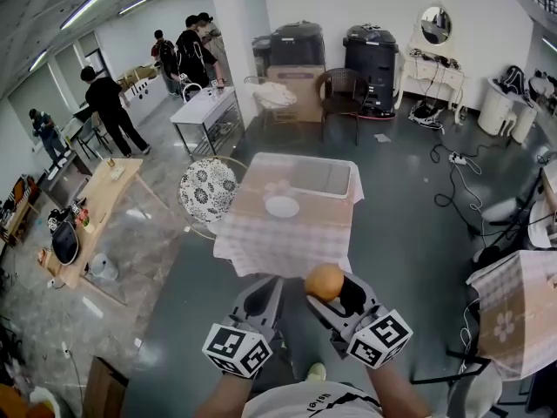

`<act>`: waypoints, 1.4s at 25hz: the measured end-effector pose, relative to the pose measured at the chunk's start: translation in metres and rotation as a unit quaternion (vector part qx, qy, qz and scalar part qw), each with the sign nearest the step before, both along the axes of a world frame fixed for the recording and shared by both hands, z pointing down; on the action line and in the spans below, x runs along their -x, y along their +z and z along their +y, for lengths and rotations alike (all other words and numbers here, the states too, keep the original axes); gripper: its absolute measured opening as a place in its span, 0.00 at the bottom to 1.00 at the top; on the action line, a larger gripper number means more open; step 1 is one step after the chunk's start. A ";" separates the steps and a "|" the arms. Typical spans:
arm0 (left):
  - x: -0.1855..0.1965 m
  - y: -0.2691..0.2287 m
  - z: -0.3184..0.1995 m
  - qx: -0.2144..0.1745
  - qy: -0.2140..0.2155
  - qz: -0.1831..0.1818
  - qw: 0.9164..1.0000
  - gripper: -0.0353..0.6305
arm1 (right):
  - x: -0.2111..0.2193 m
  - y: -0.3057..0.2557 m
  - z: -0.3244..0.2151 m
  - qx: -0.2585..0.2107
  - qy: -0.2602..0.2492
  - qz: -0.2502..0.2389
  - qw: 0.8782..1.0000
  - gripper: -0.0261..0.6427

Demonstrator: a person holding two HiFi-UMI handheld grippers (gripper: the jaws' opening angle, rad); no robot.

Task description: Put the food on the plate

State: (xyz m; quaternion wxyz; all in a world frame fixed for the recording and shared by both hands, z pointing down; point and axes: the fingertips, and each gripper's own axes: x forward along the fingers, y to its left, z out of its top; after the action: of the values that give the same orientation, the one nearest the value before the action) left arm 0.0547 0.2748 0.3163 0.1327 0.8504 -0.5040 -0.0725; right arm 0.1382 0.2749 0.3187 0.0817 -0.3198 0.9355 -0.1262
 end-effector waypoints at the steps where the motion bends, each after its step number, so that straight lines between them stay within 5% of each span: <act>1: 0.002 0.001 -0.003 0.001 0.000 0.000 1.000 0.06 | 0.002 0.002 -0.002 0.001 0.001 0.003 1.000 0.50; 35: 0.133 0.042 -0.252 -0.002 0.064 -0.028 0.998 0.06 | 0.138 0.041 -0.234 0.051 0.070 0.027 0.996 0.50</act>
State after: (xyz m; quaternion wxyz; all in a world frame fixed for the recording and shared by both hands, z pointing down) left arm -0.0779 0.0224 0.3585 0.1212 0.8826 -0.4524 -0.0407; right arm 0.0000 0.0409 0.3595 0.0482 -0.3917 0.9050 -0.1590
